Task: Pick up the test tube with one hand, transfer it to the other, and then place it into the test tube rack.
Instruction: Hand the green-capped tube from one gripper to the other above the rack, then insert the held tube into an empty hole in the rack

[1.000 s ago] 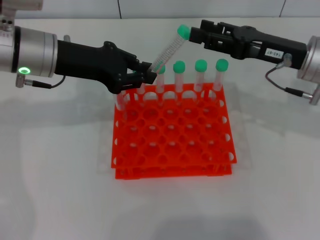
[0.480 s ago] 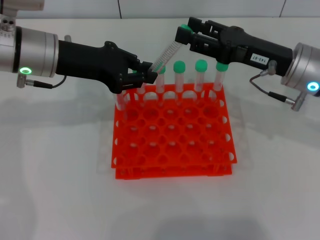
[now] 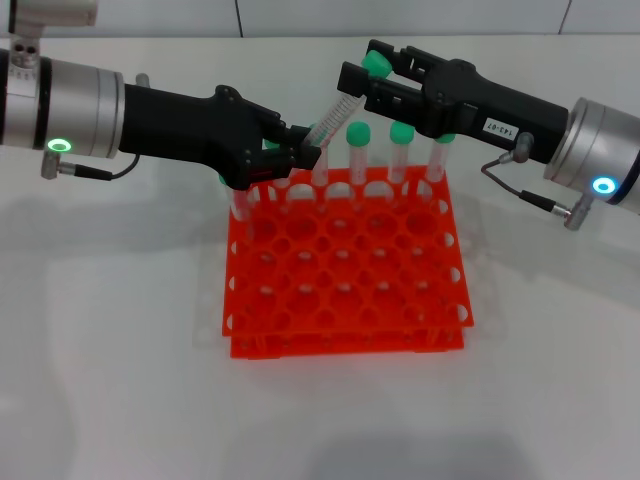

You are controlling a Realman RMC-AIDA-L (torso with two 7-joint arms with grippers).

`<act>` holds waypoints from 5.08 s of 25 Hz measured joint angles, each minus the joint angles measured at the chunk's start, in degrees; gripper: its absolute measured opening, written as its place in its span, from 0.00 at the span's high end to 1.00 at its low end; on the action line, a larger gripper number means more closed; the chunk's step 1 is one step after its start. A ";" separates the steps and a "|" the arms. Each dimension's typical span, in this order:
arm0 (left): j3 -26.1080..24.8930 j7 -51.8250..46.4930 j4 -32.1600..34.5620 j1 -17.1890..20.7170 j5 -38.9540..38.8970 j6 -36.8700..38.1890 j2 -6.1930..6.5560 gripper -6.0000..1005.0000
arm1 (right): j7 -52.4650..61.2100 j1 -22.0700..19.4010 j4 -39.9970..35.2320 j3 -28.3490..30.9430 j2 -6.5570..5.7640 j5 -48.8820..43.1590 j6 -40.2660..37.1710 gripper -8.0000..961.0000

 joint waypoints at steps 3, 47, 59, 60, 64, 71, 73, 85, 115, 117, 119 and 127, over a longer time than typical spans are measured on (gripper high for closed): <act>0.00 0.00 0.00 0.00 0.04 0.00 -0.05 0.74 | -0.56 0.00 0.00 -0.40 0.00 0.71 0.32 0.29; 0.08 -2.78 0.49 -0.06 0.56 0.45 0.14 0.71 | -1.69 0.44 -0.60 -1.47 -0.01 1.10 0.75 0.72; 2.51 -13.79 12.86 2.37 0.74 4.99 -0.22 0.48 | -1.63 0.10 -0.59 -1.77 -0.18 0.81 0.32 0.72; 2.51 -15.13 14.47 2.75 0.92 5.82 -0.23 0.45 | -1.60 0.10 -0.59 -1.76 -0.23 0.72 0.27 0.72; 2.38 -22.55 22.88 4.23 2.62 9.69 -0.20 0.35 | -1.45 0.12 -0.59 -1.77 -0.57 0.43 -0.23 0.71; 2.18 -35.63 44.03 11.39 6.49 12.84 -0.76 0.16 | -1.08 0.43 -0.60 -1.77 -0.86 -0.69 -0.42 0.70; 2.14 -36.37 46.50 12.57 6.71 12.75 -1.03 0.11 | -0.93 0.60 -0.64 -1.69 -0.90 -1.23 -0.42 0.70; 1.47 -24.50 53.63 29.57 -1.29 10.33 -4.88 0.11 | -0.66 4.15 -3.03 -1.37 -1.33 -6.32 2.23 0.69; -17.40 6.99 21.16 35.20 -8.26 16.45 -4.18 0.11 | 2.83 7.87 -11.10 -0.51 -1.09 -23.28 11.00 0.66; -17.41 7.03 20.87 35.09 -8.26 16.45 -4.15 0.11 | 3.24 8.03 -11.53 -0.59 -1.08 -23.95 11.17 0.66; -17.43 7.06 20.55 34.85 -8.27 16.43 -4.11 0.11 | 3.52 8.17 -11.77 -0.70 -1.06 -24.11 11.26 0.66; -17.48 7.09 20.01 34.54 -8.31 15.02 -4.12 0.11 | 5.50 9.81 -11.88 -0.90 -0.94 -26.18 13.00 0.65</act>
